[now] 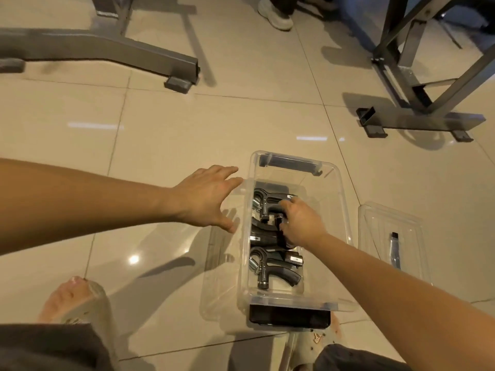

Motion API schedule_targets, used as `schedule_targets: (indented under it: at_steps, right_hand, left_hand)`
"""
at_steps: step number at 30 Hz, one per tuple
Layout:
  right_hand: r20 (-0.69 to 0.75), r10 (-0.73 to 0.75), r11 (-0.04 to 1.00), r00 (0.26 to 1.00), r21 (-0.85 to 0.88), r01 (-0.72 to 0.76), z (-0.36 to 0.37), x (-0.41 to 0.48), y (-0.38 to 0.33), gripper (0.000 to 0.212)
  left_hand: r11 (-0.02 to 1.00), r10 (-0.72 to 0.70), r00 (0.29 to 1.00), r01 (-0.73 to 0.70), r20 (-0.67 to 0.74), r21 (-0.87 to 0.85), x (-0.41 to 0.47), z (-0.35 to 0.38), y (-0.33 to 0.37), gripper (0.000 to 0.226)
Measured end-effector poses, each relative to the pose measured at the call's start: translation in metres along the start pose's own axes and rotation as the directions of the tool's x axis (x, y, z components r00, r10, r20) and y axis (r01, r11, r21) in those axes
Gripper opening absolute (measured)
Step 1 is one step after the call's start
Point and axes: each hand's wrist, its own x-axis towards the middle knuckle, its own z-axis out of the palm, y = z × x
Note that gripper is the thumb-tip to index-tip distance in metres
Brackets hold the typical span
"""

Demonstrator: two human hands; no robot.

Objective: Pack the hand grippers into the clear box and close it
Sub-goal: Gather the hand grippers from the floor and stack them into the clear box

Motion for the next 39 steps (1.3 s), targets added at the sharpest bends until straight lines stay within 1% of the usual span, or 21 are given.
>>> schedule_targets:
  at_steps: [2, 3, 5, 8, 13, 15, 18, 21, 26, 31, 35, 39]
  right_hand:
    - [-0.15, -0.004, 1.0, 0.989, -0.007, 0.003, -0.031, -0.003, -0.015, 0.037]
    - [-0.216, -0.023, 1.0, 0.976, 0.004, 0.024, -0.046, -0.006, -0.026, 0.035]
    - [-0.297, -0.088, 0.994, 0.951, 0.037, 0.103, -0.07, -0.014, -0.058, 0.035]
    - [-0.319, -0.218, 0.969, 0.922, 0.044, 0.245, -0.086, -0.033, -0.126, 0.039]
    - [-0.309, -0.401, 0.901, 0.862, 0.039, 0.433, -0.087, -0.081, -0.25, 0.043]
    - [-0.296, -0.467, 0.863, 0.833, 0.055, 0.503, -0.084, -0.104, -0.297, 0.041]
    - [-0.262, -0.573, 0.789, 0.777, 0.081, 0.609, -0.078, -0.139, -0.364, 0.04]
    - [-0.234, -0.655, 0.713, 0.719, 0.123, 0.69, -0.068, -0.17, -0.428, 0.04]
    - [-0.172, -0.751, 0.601, 0.637, 0.219, 0.769, -0.042, -0.209, -0.521, 0.044]
    - [-0.067, -0.838, 0.515, 0.541, 0.229, 0.826, -0.011, -0.226, -0.603, 0.045]
    - [0.008, -0.877, 0.473, 0.48, 0.182, 0.862, 0.022, -0.22, -0.66, 0.044]
    - [0.149, -0.899, 0.431, 0.412, 0.141, 0.891, 0.082, -0.218, -0.717, 0.045]
  left_hand:
    - [0.997, -0.061, 0.998, 0.059, -0.03, -0.055, -0.024, -0.01, -0.015, 0.101]
    - [0.991, -0.099, 0.994, 0.095, -0.044, -0.093, -0.04, -0.014, -0.023, 0.093]
    - [0.975, -0.179, 0.982, 0.169, -0.063, -0.144, -0.077, -0.022, -0.04, 0.078]
    - [0.937, -0.303, 0.951, 0.286, -0.06, -0.2, -0.147, -0.033, -0.068, 0.061]
    - [0.857, -0.47, 0.875, 0.421, -0.114, -0.297, -0.283, -0.042, -0.096, 0.05]
    - [0.819, -0.53, 0.838, 0.465, -0.131, -0.336, -0.342, -0.038, -0.1, 0.048]
    - [0.752, -0.63, 0.764, 0.555, -0.14, -0.355, -0.429, -0.027, -0.105, 0.046]
    - [0.656, -0.738, 0.661, 0.655, -0.136, -0.376, -0.511, -0.013, -0.108, 0.045]
    - [0.504, -0.859, 0.487, 0.758, -0.155, -0.414, -0.622, -0.005, -0.107, 0.041]
    - [0.335, -0.941, 0.325, 0.862, -0.093, -0.38, -0.708, 0.018, -0.131, 0.039]
    - [0.206, -0.976, 0.213, 0.873, -0.034, -0.443, -0.76, 0.064, -0.168, 0.039]
    - [0.101, -0.987, 0.151, 0.857, 0.059, -0.506, -0.8, 0.133, -0.204, 0.042]
